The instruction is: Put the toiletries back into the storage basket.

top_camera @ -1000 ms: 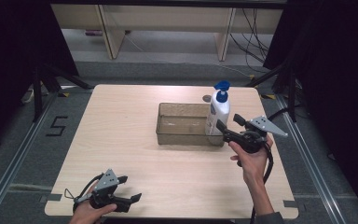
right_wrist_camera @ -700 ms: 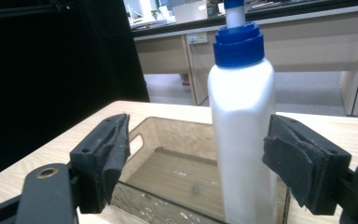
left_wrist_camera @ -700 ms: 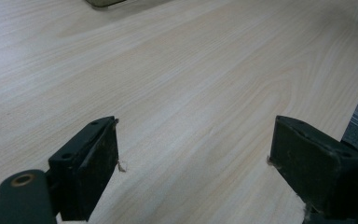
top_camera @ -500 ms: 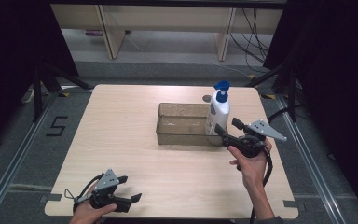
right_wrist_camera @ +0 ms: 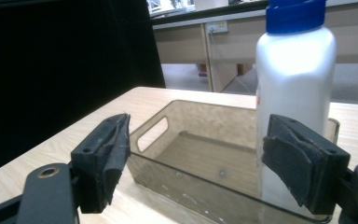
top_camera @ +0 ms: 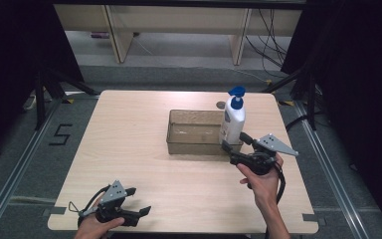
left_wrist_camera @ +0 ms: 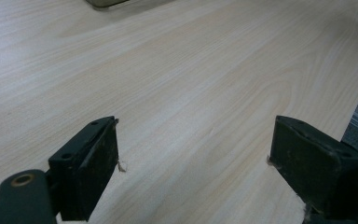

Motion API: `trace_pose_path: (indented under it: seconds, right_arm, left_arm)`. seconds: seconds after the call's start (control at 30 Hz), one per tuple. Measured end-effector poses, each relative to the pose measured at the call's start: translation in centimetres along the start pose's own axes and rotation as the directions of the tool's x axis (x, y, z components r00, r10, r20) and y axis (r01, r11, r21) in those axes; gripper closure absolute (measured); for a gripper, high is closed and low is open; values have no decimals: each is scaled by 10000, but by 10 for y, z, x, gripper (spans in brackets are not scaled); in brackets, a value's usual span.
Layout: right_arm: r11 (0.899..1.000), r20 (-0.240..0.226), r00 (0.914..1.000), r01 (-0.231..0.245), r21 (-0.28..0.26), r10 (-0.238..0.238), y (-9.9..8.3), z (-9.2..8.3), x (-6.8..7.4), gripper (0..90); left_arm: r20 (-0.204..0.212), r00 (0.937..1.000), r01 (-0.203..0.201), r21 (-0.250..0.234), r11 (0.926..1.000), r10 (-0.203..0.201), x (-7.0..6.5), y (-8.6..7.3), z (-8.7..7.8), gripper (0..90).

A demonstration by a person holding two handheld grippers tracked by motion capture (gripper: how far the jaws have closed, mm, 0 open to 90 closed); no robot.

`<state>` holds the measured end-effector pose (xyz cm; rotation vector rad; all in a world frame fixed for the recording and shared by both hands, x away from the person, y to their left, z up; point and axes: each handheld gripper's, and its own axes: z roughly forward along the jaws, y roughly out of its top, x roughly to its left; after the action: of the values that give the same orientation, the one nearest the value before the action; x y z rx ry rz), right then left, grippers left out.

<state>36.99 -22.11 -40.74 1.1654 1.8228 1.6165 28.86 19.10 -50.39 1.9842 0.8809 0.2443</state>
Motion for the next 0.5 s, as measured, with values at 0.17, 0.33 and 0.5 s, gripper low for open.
trace_pose_path:
  seconds: [0.17,0.33,0.5]
  right_arm:
    - [9999,-205,9998,18,120,-16,-5,0,3,231]
    - [9998,-140,9999,-49,177,52,-9,-1,5,232]
    - [9994,-298,9992,-247,239,255,-14,-1,9,233]
  left_arm:
    - [-11,10000,13,-4,10000,-13,0,0,0,148]
    - [5,10000,5,13,10000,-5,0,0,0,148]
    - [-8,10000,8,26,10000,-8,0,0,0,148]
